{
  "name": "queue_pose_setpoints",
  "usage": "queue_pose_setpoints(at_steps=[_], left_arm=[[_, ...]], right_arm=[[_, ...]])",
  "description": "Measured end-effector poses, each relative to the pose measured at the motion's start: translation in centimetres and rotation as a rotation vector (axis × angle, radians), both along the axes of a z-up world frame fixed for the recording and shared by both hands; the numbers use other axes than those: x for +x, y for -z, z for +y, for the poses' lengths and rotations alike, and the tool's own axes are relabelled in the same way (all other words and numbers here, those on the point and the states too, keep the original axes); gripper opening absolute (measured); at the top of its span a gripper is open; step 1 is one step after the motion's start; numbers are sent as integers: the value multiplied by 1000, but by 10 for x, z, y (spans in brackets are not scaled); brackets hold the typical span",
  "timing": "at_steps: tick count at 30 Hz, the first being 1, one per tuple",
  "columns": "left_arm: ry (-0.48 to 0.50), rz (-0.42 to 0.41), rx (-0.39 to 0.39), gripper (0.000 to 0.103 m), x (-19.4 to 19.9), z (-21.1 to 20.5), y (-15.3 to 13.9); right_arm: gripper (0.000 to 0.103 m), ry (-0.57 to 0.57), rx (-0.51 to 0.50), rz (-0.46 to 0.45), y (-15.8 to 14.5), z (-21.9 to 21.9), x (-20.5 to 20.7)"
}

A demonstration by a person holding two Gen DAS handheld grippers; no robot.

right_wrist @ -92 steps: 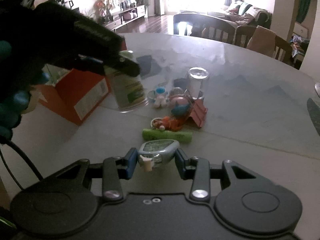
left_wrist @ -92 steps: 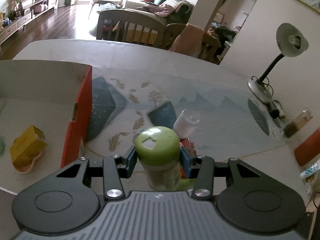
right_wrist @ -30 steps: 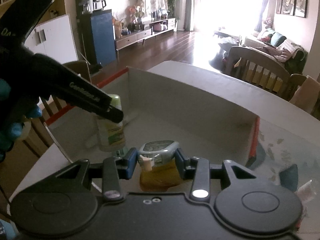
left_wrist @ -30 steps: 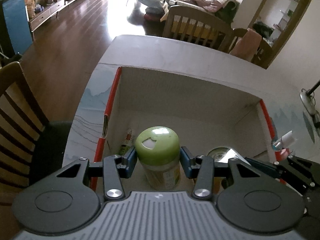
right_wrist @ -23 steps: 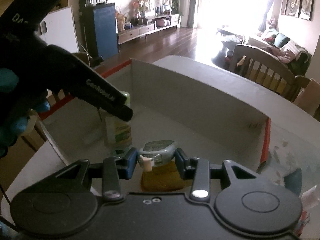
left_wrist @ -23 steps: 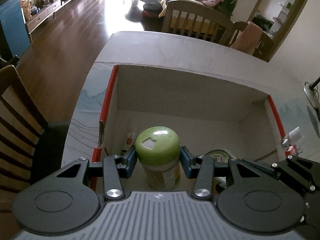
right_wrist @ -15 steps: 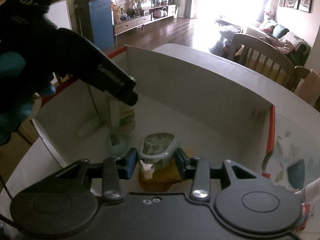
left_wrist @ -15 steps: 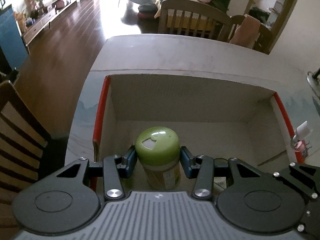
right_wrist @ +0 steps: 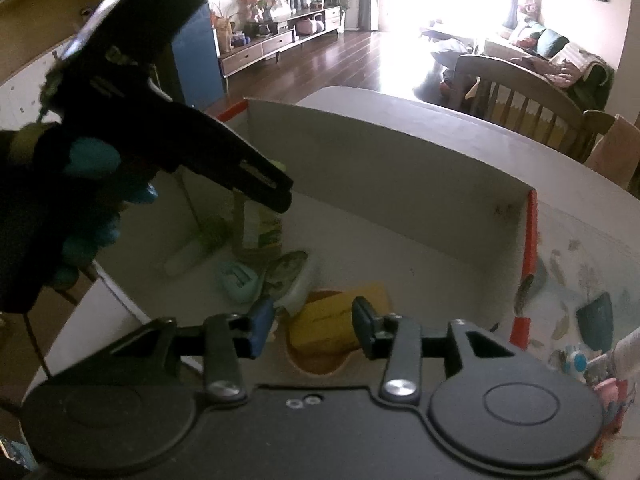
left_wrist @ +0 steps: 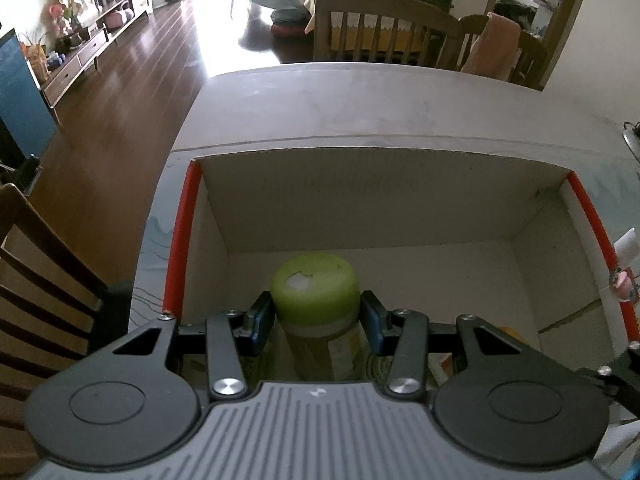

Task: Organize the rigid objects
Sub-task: 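Open the left tool releasing the jar while the right tool drops the dispenser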

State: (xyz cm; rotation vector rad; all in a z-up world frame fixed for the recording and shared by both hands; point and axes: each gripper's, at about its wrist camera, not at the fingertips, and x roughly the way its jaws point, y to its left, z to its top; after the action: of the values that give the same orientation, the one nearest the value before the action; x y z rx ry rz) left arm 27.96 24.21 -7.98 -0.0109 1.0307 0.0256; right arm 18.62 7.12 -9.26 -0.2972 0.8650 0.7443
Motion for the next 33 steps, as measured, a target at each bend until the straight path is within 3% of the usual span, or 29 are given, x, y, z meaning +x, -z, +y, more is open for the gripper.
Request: queue_pose_setpoints(at_steps=[4,7,22,26,33], left_arm=[[3,-3,15,51,4,-4,1],[3,-19,-24,57,2,-1,-1],[-6,-119,-56,57,-36,-13,-39],[-7,-157,-66,57,-49,-25,-55],[-15,-190,-79,57,-66,-54,-73]], right_arm=[[49,13,24,0,-11,-6,-7],[50,28,45,2,-17,-13,-7],[52,84,106,0,-38,-52,-10],[62,71,132,4,-43,-66,-11],[64,54,162,7,-54,-95,-13]])
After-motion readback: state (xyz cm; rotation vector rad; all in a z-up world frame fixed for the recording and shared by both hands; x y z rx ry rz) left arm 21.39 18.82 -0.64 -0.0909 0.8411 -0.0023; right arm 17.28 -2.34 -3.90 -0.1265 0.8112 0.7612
